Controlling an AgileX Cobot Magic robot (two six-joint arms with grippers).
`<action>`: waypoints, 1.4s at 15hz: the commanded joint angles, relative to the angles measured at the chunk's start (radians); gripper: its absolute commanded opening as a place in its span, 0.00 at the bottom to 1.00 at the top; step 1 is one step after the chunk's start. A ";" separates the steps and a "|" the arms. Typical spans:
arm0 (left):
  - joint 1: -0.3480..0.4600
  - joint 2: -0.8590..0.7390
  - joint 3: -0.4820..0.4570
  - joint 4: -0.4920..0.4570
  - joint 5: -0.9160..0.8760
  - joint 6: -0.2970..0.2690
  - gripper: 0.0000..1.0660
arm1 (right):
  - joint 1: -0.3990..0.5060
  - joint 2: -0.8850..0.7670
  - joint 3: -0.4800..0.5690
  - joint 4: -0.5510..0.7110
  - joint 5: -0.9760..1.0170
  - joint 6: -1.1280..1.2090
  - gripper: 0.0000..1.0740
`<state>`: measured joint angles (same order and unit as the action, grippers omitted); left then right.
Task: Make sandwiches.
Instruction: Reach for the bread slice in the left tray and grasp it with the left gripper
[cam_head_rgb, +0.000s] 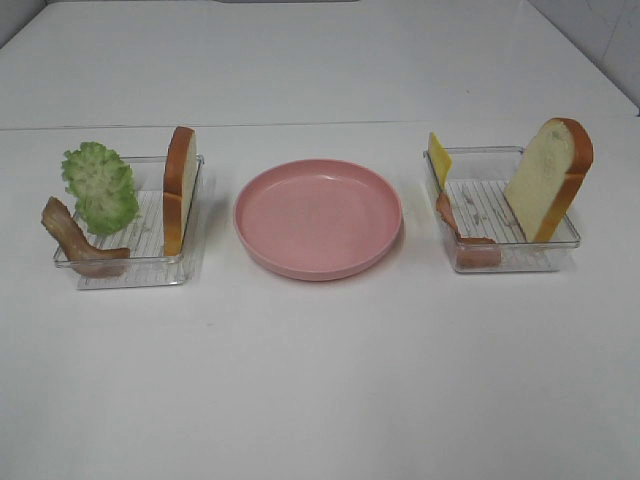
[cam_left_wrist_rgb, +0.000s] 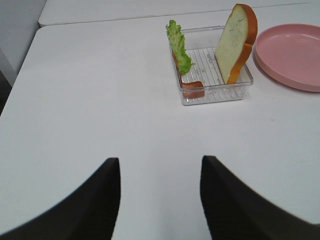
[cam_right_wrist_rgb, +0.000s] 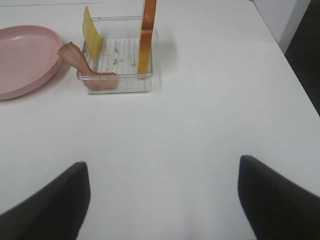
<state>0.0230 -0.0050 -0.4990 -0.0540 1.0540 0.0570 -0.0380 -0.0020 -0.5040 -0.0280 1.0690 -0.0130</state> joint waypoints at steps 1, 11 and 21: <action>0.005 -0.022 0.001 -0.005 -0.010 -0.003 0.46 | -0.005 -0.016 0.004 -0.002 -0.012 -0.005 0.73; 0.005 -0.006 -0.013 -0.023 -0.026 -0.003 0.46 | -0.005 -0.016 0.004 -0.002 -0.012 -0.005 0.73; 0.005 0.618 -0.118 -0.182 -0.389 -0.024 0.46 | -0.005 -0.016 0.004 -0.002 -0.012 -0.005 0.73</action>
<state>0.0230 0.5890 -0.6110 -0.2250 0.6690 0.0380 -0.0380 -0.0020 -0.5040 -0.0280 1.0690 -0.0130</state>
